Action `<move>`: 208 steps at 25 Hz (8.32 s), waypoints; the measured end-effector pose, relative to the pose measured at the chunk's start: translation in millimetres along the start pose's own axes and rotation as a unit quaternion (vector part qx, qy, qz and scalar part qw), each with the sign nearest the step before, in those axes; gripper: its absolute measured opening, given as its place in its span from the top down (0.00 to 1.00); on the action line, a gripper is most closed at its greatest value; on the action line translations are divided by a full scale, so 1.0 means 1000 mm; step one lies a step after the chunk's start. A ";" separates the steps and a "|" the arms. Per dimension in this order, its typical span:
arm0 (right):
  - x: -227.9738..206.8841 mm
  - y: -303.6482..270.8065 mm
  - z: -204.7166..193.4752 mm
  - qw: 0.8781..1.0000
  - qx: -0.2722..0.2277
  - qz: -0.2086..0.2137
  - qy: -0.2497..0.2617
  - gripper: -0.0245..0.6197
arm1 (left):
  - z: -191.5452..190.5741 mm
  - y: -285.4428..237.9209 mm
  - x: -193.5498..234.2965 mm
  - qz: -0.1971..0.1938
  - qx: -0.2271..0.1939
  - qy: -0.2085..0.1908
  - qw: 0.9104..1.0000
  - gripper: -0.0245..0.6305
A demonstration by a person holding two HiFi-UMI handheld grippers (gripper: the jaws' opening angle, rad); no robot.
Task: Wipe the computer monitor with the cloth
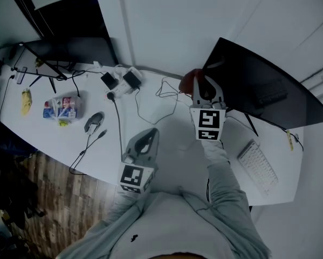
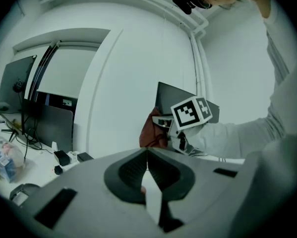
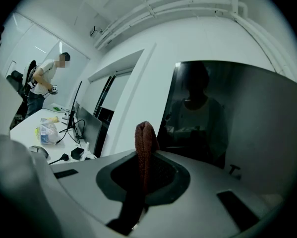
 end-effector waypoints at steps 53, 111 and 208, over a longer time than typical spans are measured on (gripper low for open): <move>-0.057 0.027 -0.183 0.984 0.174 0.001 -0.035 0.91 | -0.010 -0.059 -0.054 -0.005 0.042 0.009 0.999 0.93; -0.497 0.193 -0.285 0.961 0.222 -0.161 -0.033 0.91 | 0.013 -0.233 -0.371 -0.096 0.024 -0.041 0.994 0.93; -0.051 0.010 0.151 0.990 -0.077 0.010 0.117 0.91 | 0.036 0.056 -0.060 0.056 -0.053 -0.043 0.996 0.93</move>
Point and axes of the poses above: the fingertips, and each gripper's own axes: y backward along the fingers, x to its left, z out of its top, the point moved 6 cm from there along y, backward along the fingers, and after that the axes turned 13 degrees about -z, right-handed, at the moved point
